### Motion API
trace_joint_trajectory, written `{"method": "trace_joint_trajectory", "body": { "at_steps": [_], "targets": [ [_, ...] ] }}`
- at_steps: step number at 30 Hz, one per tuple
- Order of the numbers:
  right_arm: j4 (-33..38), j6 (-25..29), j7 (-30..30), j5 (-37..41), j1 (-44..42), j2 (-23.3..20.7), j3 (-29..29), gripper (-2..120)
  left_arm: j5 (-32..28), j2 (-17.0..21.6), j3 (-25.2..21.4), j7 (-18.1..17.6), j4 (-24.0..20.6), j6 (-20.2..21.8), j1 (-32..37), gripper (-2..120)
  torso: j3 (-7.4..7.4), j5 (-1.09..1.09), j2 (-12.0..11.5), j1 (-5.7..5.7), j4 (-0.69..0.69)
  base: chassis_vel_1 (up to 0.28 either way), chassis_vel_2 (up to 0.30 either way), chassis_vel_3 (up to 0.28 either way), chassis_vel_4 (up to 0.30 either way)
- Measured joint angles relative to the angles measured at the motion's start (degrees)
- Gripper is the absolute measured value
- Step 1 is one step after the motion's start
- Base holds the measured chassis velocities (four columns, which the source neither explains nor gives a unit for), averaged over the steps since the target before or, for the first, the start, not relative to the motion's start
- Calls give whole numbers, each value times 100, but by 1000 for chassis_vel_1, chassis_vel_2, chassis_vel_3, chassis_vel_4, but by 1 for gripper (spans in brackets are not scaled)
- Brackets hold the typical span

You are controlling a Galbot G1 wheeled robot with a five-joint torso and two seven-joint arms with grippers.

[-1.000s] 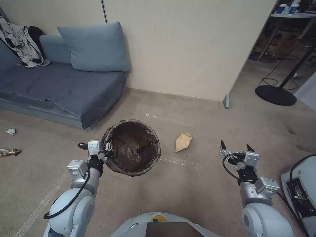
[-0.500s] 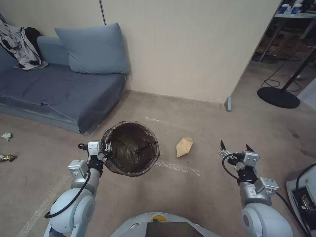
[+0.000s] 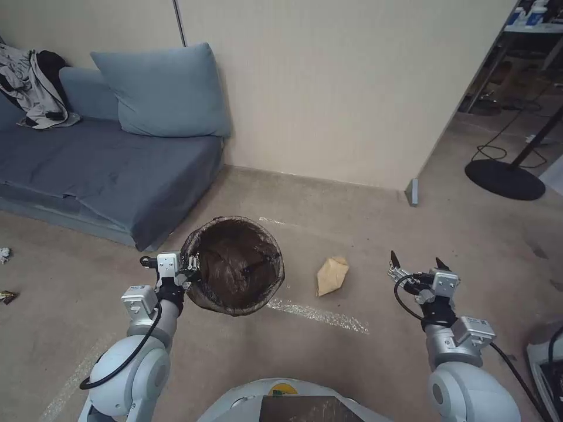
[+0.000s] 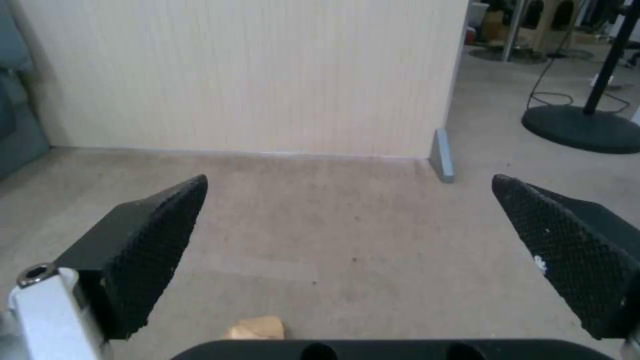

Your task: Pick up the trash bin, then pick up the garbage from the floor and place it into the trash bin.

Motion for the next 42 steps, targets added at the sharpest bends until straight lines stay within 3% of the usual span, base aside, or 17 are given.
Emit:
{"method": "trace_joint_trajectory", "body": {
  "at_steps": [34,39,42],
  "targets": [
    [-149,8,-88,17,53,2,-26,100,-11,-9,-26,10,-24,0,-27,7,0,0,0,0,1,-94,91,88,-92],
    [-364,-340,-156,290,213,-65,-103,100,-18,7,-31,12,-70,7,-17,7,0,0,0,0,-1,-11,12,4,-8],
    [-637,-759,-162,838,474,-236,-199,100,-26,12,-33,12,-117,30,-13,7,0,0,0,0,-1,0,0,0,0]
  ]
}}
